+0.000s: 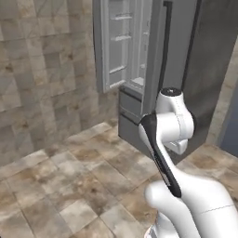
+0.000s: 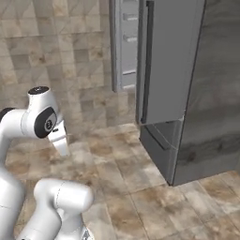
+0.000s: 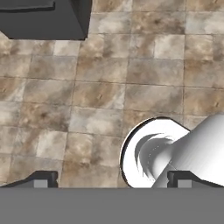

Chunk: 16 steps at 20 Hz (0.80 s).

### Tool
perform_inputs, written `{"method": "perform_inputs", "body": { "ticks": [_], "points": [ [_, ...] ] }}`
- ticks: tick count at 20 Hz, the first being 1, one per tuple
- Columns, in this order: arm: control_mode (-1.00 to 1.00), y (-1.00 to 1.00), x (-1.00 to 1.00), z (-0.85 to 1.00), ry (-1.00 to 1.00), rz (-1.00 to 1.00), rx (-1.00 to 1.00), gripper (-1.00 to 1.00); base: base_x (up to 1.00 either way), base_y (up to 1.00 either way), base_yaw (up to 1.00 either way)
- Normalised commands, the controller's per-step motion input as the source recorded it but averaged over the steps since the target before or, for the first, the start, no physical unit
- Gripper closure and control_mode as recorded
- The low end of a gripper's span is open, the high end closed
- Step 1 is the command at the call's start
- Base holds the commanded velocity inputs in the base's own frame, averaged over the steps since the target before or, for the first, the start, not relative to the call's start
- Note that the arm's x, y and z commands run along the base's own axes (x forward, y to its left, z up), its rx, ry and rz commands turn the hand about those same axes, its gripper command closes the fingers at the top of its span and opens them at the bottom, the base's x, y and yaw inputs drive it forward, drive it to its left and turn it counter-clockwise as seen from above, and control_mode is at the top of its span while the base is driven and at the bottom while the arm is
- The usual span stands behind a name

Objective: Retrieve the bottle and the shaker from the cabinet and place them next to the mixing bowl on the counter. Then add garlic from the fridge to the mixing bowl.

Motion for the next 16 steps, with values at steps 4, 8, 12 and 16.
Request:
{"method": "perform_inputs", "body": {
  "ticks": [4,8,12,16],
  "points": [
    [1.00,0.00,0.00,0.00,0.00,0.00,0.00,-1.00,1.00,0.03,-0.49],
    [1.00,0.00,0.00,0.00,0.00,0.00,0.00,-1.00,1.00,0.20,-0.38],
    [1.00,0.00,0.00,0.00,0.00,0.00,0.00,-1.00,0.96,0.63,-0.37],
    [1.00,0.00,0.00,0.00,0.00,0.00,0.00,-1.00,0.62,0.95,-0.36]
  ]
}}
